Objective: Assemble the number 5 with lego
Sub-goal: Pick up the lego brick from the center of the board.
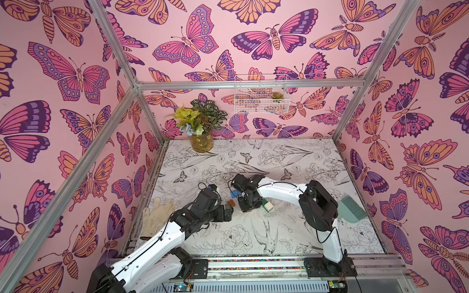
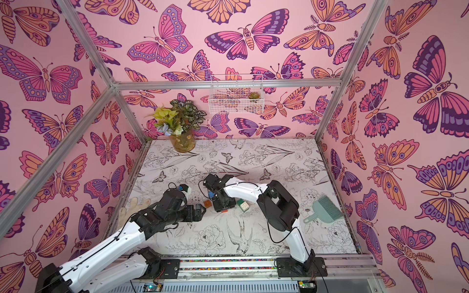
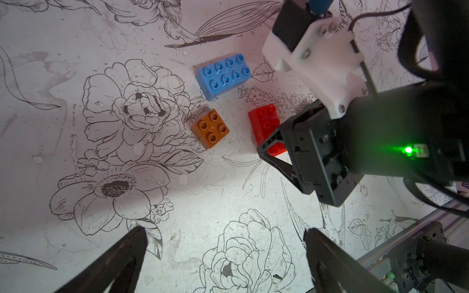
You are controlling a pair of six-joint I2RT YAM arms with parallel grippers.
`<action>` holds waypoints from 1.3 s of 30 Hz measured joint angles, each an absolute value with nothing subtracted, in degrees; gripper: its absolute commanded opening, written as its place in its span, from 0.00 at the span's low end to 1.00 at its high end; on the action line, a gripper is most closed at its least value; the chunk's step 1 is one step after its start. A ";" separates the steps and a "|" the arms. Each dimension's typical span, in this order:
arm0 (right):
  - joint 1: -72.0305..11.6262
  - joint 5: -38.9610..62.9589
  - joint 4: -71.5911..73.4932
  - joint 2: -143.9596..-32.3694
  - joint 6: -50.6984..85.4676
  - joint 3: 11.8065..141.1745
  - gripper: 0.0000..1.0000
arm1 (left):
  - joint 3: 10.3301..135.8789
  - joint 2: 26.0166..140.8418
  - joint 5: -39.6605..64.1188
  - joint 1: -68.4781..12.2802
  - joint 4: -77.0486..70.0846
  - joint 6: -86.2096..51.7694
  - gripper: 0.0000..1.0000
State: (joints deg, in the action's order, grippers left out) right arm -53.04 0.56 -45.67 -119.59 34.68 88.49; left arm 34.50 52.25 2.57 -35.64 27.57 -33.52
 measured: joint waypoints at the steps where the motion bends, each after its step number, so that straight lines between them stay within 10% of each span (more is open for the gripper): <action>1: -53.04 0.49 -45.67 -119.59 34.68 88.49 0.45 | 34.50 52.23 2.57 -35.64 27.57 -33.52 1.00; 13: -53.04 -0.21 -47.13 -120.11 33.82 90.06 0.13 | 34.50 52.18 2.59 -35.64 27.57 -33.54 1.00; 39: -43.79 -3.86 -58.85 -101.36 12.82 83.55 0.09 | 34.15 57.89 6.70 -40.23 23.31 -33.50 1.00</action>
State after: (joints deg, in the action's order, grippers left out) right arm -43.79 -3.86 -58.85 -101.36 12.82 83.55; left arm 34.15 57.89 6.70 -40.23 23.31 -33.50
